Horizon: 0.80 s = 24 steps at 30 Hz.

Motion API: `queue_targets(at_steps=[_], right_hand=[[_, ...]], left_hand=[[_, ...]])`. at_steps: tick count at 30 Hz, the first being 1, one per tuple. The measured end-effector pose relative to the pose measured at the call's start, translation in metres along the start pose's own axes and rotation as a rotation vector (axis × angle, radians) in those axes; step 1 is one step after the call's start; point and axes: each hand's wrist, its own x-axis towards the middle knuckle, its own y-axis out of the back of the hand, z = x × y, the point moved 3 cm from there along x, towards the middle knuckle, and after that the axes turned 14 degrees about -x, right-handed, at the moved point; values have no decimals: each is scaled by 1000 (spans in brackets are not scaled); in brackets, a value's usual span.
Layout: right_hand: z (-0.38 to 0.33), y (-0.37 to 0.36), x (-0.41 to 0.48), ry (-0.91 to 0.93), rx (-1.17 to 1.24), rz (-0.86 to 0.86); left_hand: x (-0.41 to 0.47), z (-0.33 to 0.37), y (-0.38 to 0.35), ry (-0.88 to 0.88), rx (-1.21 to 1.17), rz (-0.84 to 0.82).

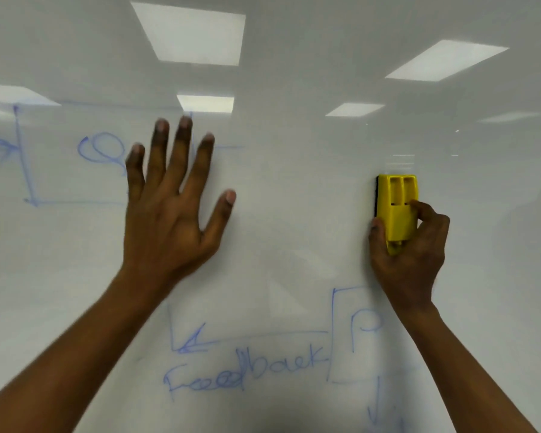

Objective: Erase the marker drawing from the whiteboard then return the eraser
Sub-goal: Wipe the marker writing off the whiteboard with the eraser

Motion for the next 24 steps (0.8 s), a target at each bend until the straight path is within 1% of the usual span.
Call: queue_targets(at_steps=[4, 9, 11, 13, 15, 16, 17, 18, 20, 22, 24], right_hand=[[0, -1, -1, -20, 14, -16], [-21, -5, -13, -99, -42, 40], [-43, -10, -34, -19, -53, 28], [-61, -13, -63, 159, -30, -11], [-58, -13, -88, 310, -37, -55], [-48, -11, -94, 337, -63, -68], [-34, -7, -95, 315, -95, -70], [-18, -3, -91, 253, -127, -61], [12, 7, -69, 42, -160, -21], [27, 11, -40, -148, -151, 16], [20, 5, -21, -197, -128, 33]], left_hand=[[-51, 3, -3, 41, 13, -34], [-65, -12, -10, 132, 27, -69], [-66, -14, -14, 134, 57, -64], [-68, -15, -16, 124, 86, -54], [-69, -16, -17, 112, 99, -46], [-70, -17, -17, 106, 99, -44], [-70, -18, -17, 101, 97, -42], [-70, -18, -17, 98, 96, -40], [-70, -18, -17, 102, 99, -36], [-70, -17, -18, 105, 116, -33], [-71, -16, -20, 103, 128, -28]])
